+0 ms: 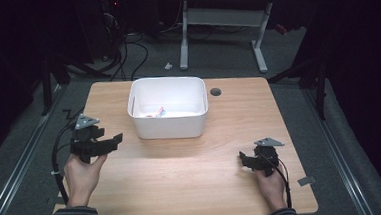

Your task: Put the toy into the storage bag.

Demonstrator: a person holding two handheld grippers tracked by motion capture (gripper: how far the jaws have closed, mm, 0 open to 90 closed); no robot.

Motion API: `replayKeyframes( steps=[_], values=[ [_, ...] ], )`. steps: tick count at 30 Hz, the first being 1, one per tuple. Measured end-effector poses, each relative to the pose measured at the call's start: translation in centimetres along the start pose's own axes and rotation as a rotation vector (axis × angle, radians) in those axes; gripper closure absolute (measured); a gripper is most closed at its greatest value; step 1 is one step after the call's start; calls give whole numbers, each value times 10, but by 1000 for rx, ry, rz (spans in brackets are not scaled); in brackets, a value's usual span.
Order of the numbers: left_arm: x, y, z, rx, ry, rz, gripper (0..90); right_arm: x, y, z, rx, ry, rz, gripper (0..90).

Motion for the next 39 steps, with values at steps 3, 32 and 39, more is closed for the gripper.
replayKeyframes(
  steps=[3, 32, 39],
  values=[
    [2, 5, -1, 6, 0, 11, 332, 0, 0, 0, 0, 0, 0, 219],
    [7, 47, -14, 39, 5, 59, 331, 0, 0, 0, 1, 1, 0, 220],
    [5, 58, -22, 31, 28, 76, 332, 0, 0, 0, 2, 2, -1, 220]
  ],
)
Point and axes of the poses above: each handheld gripper's, and its own axes: z roughly backward along the jaws, y roughly out of its underside, x roughly to its left, the point moved 1 cm from there along -z, roughly forward along the jaws, and after that the axes turned 1 degree about z, right-handed, at the moved point
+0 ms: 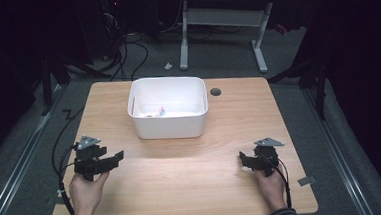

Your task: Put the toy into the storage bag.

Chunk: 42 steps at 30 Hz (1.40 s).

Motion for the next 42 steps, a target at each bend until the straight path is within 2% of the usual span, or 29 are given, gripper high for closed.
replayKeyframes(
  steps=[9, 14, 16, 18, 23, 25, 29, 39, 42],
  values=[
    [-4, 11, -15, 33, -1, -7, 333, 0, 0, 0, 0, 0, 0, 220],
    [-9, 20, -29, 61, -10, -31, 333, 0, 0, 0, -1, 0, 2, 220],
    [-10, 22, -31, 63, -11, -30, 333, 0, 0, 0, -1, 0, 2, 220],
    [-11, 26, -37, 73, 7, -18, 334, 0, 0, 0, -2, 0, 2, 220],
    [-13, 29, -42, 78, 8, -22, 336, 0, 0, 0, -1, -1, 2, 220],
    [-15, 32, -48, 83, -10, -38, 335, 0, 0, 0, -1, -1, 2, 220],
    [-16, 35, -52, 85, -8, -34, 335, 0, 0, 0, -1, 0, 2, 220],
    [-21, 46, -68, 85, -39, -46, 327, 0, 0, 0, -1, 0, 3, 220],
    [-24, 48, -75, 88, -74, -90, 320, 0, 0, 0, -1, -1, 2, 220]
  ],
)
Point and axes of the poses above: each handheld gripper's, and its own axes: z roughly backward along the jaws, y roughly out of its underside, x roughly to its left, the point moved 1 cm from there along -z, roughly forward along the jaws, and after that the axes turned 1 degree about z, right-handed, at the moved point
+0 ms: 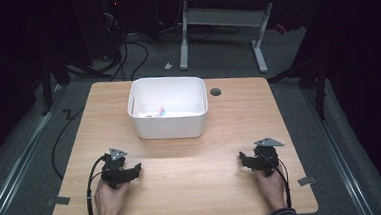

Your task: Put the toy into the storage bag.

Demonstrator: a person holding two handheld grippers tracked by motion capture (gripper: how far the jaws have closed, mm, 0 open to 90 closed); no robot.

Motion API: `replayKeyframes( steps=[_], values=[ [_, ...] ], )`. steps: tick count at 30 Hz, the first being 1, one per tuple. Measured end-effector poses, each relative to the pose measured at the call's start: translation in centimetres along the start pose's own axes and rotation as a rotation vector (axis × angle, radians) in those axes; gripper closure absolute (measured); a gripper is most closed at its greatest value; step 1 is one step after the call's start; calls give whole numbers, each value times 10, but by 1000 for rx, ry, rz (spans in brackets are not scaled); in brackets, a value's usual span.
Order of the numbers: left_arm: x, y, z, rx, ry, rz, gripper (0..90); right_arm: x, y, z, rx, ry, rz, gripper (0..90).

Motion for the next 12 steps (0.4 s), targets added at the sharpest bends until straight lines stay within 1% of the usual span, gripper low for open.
replayKeyframes(
  steps=[1, 2, 3, 4, 6, 9, 10, 12],
  values=[
    [0, 0, 0, 0, 0, 0, 319, 0, 0, 0, 0, 0, 0, 220],
    [-3, 1, -3, -18, -26, -25, 319, 0, 0, 0, 0, 0, 0, 220],
    [-3, 1, -3, -18, -26, -25, 316, 0, 0, 0, 0, 0, 0, 220],
    [-4, 3, -4, -40, -32, -31, 316, 0, 0, 0, 0, 0, 0, 220],
    [-5, 8, -5, -85, -35, -20, 296, 0, 0, 0, 0, 0, -1, 220],
    [-5, 8, -5, -84, -41, -16, 282, 0, 0, 0, 0, 0, 0, 220],
    [-4, 8, -5, -83, -45, -7, 276, 0, 0, 0, 0, -1, 0, 220],
    [-3, 8, -5, -84, -42, -2, 276, 0, 0, 0, 0, -1, 0, 220]
  ],
)
Point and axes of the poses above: each handheld gripper's, and its own axes: z roughly backward along the jaws, y roughly out of its underside, x roughly to its left, the point moved 1 cm from there along -z, roughly forward along the jaws, and after that the axes turned 1 degree about z, right-handed, at the moved point
